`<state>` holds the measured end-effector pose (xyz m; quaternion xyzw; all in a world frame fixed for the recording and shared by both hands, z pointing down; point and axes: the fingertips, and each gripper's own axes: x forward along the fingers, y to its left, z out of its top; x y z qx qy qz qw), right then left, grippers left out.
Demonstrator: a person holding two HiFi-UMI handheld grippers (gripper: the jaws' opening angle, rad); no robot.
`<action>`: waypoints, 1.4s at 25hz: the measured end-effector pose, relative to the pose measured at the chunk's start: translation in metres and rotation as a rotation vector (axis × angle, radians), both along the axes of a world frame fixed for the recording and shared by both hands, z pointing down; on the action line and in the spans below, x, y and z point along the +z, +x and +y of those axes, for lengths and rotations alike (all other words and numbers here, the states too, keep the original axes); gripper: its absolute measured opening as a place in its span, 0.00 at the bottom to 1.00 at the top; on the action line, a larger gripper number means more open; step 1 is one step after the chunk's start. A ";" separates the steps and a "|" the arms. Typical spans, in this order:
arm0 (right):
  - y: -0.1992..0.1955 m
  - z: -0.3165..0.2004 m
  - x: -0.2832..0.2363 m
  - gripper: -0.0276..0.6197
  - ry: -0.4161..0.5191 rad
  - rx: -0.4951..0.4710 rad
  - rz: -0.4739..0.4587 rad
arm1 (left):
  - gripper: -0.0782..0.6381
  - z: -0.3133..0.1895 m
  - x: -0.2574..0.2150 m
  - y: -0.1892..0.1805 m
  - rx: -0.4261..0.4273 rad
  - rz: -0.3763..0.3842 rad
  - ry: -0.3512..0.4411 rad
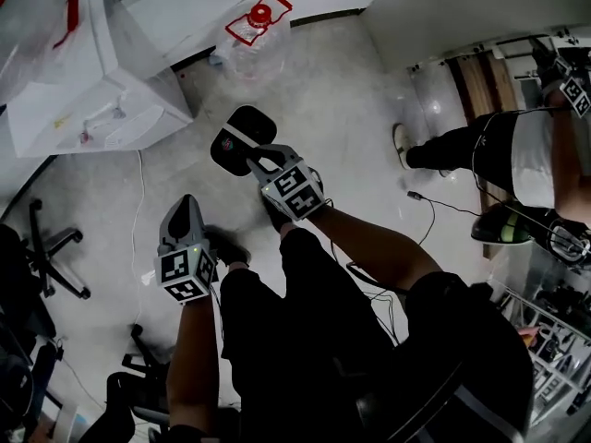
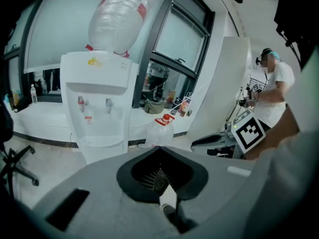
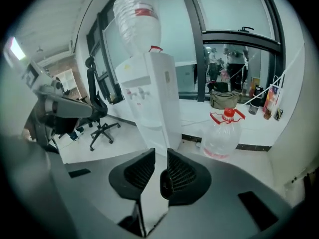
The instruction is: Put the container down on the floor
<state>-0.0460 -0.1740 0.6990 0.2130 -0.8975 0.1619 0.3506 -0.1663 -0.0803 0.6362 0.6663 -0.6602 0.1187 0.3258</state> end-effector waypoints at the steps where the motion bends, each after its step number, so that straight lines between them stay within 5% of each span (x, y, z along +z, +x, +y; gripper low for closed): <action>1: -0.003 0.004 -0.010 0.15 -0.016 -0.001 -0.012 | 0.12 0.000 -0.007 -0.002 -0.002 -0.005 0.005; 14: -0.020 0.036 -0.150 0.09 0.016 -0.032 -0.133 | 0.12 0.001 -0.118 -0.008 -0.018 -0.015 0.120; 20: -0.027 0.036 -0.208 0.07 0.020 -0.028 -0.213 | 0.12 0.003 -0.185 -0.007 0.080 -0.230 0.246; 35: -0.019 0.027 -0.320 0.06 0.082 -0.025 -0.328 | 0.12 -0.003 -0.285 0.001 0.154 -0.279 0.393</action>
